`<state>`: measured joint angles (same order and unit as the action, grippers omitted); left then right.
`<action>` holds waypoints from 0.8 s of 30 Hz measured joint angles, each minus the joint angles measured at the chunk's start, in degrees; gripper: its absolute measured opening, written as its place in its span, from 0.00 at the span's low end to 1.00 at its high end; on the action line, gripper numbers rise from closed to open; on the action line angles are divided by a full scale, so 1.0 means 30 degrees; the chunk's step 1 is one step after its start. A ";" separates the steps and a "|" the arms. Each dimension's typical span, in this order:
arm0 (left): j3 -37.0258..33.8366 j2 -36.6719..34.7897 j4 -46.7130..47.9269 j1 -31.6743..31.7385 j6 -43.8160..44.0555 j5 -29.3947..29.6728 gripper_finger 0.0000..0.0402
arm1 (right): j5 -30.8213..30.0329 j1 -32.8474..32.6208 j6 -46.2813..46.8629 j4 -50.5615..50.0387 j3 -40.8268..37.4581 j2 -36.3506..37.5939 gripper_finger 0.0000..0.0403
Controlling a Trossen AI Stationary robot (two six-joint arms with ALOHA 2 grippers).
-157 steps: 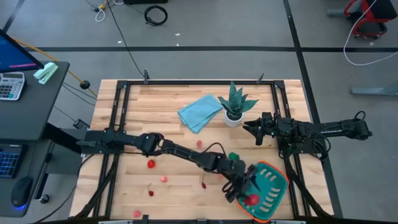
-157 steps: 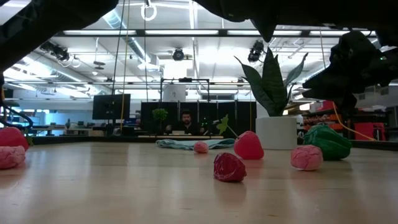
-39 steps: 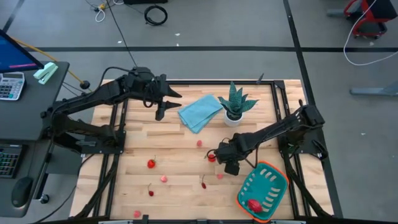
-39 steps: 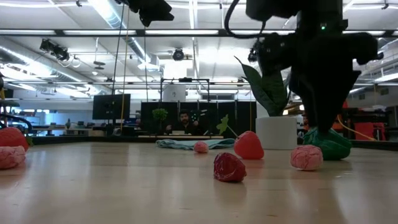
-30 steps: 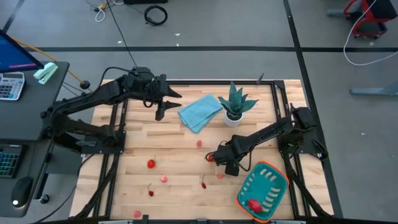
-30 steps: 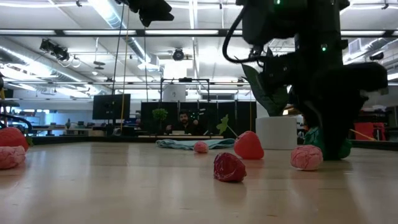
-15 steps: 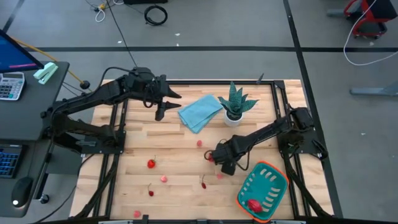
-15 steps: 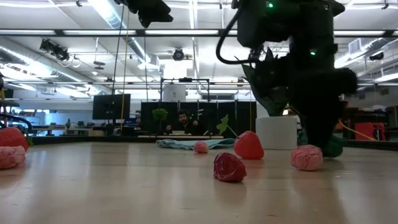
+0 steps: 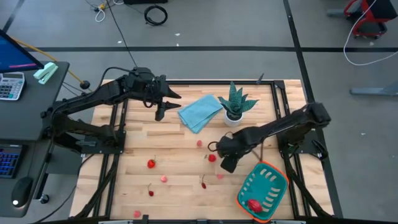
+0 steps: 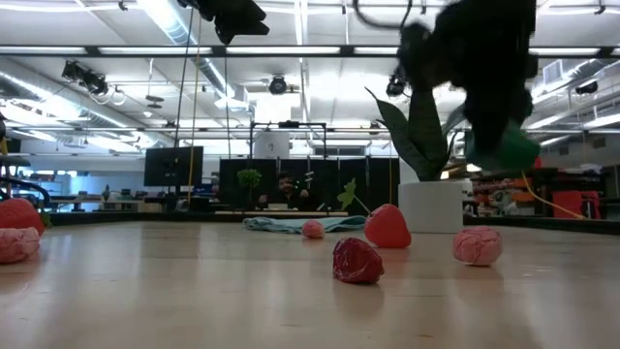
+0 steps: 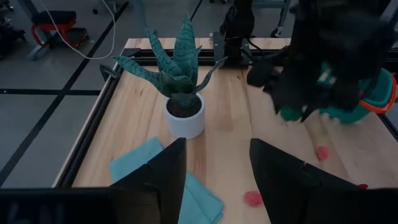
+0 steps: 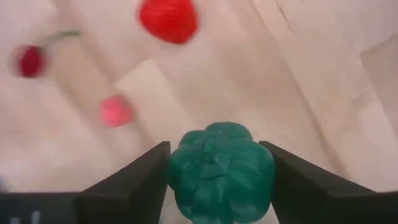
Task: Pick and placing Produce into tupperware
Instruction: Put the bell pepper into the basket
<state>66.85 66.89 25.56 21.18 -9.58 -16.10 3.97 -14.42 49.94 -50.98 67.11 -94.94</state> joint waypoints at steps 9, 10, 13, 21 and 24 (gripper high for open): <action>0.0000 0.0000 0.0029 0.0003 0.0000 -0.0007 0.45 | 0.1519 -0.1931 0.6554 -0.1378 0.0022 0.4925 0.57; 0.0007 0.0000 0.0029 0.0003 0.0000 -0.0007 0.45 | 0.1635 -0.2374 0.7507 -0.1566 0.0022 0.5297 0.57; 0.0007 0.0000 0.0111 0.0003 -0.0009 -0.0007 0.46 | 0.1695 -0.4107 1.0159 -0.1845 0.0022 0.6034 0.58; 0.0007 0.0005 0.1208 0.0003 -0.0016 0.0000 0.45 | 0.0678 -0.8501 1.5653 -0.2100 0.0022 0.4349 0.59; 0.0007 0.0007 0.1458 0.0003 -0.0015 -0.0003 0.44 | 0.0661 -0.9309 1.6300 -0.2074 0.0022 0.2776 0.59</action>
<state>66.87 66.92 29.94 21.19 -9.63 -16.11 5.95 -42.35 98.84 -57.20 67.18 -86.61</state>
